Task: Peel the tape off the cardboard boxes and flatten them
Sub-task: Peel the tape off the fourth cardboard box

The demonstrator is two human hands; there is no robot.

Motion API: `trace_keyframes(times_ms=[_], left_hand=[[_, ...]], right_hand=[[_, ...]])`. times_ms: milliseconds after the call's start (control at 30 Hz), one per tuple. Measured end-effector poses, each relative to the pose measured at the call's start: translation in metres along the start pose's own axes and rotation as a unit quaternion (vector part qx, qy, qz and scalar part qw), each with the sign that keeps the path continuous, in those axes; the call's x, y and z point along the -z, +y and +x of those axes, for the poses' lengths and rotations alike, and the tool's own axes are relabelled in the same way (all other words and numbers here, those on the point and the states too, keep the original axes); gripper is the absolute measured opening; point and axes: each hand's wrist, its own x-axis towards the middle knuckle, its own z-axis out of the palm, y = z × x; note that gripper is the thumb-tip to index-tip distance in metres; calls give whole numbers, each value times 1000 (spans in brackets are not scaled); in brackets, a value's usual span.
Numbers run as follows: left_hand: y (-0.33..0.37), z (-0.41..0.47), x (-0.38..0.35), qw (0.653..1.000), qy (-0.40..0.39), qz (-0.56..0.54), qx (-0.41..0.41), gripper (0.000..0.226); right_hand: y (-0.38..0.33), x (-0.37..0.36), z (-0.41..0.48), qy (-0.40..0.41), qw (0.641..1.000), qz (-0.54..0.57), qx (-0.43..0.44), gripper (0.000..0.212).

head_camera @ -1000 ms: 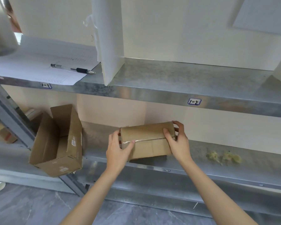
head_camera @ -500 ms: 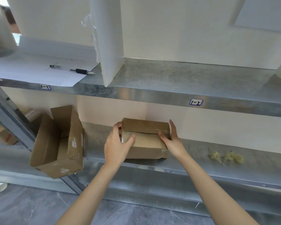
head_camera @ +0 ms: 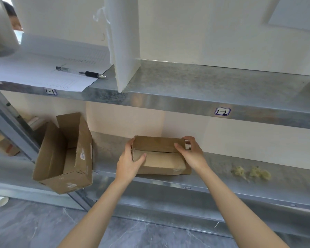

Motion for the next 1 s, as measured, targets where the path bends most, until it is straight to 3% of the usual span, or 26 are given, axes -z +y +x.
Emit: trace_keyframes(times_ms=[133, 300, 500, 600, 767, 900, 1000], left_hand=[[-4, 6, -1, 1000, 4, 7, -8, 71], [7, 24, -5, 982, 35, 165, -89, 65], [28, 48, -30, 950, -23, 245, -193, 48], [36, 54, -45, 938, -41, 288, -186, 45], [30, 52, -59, 937, -12, 296, -185, 41], [24, 48, -59, 947, 26, 254, -197, 48], [23, 44, -59, 945, 56, 245, -208, 46]], right_hand=[[-1, -9, 6, -28, 999, 31, 20, 56], [5, -20, 10, -49, 998, 14, 25, 57], [0, -21, 16, -51, 999, 14, 5, 52], [1, -19, 15, -61, 998, 18, 6, 50], [9, -21, 8, -40, 998, 50, 22, 58], [17, -27, 4, -22, 986, 166, 16, 77], [22, -21, 4, -6, 983, 182, -4, 59]])
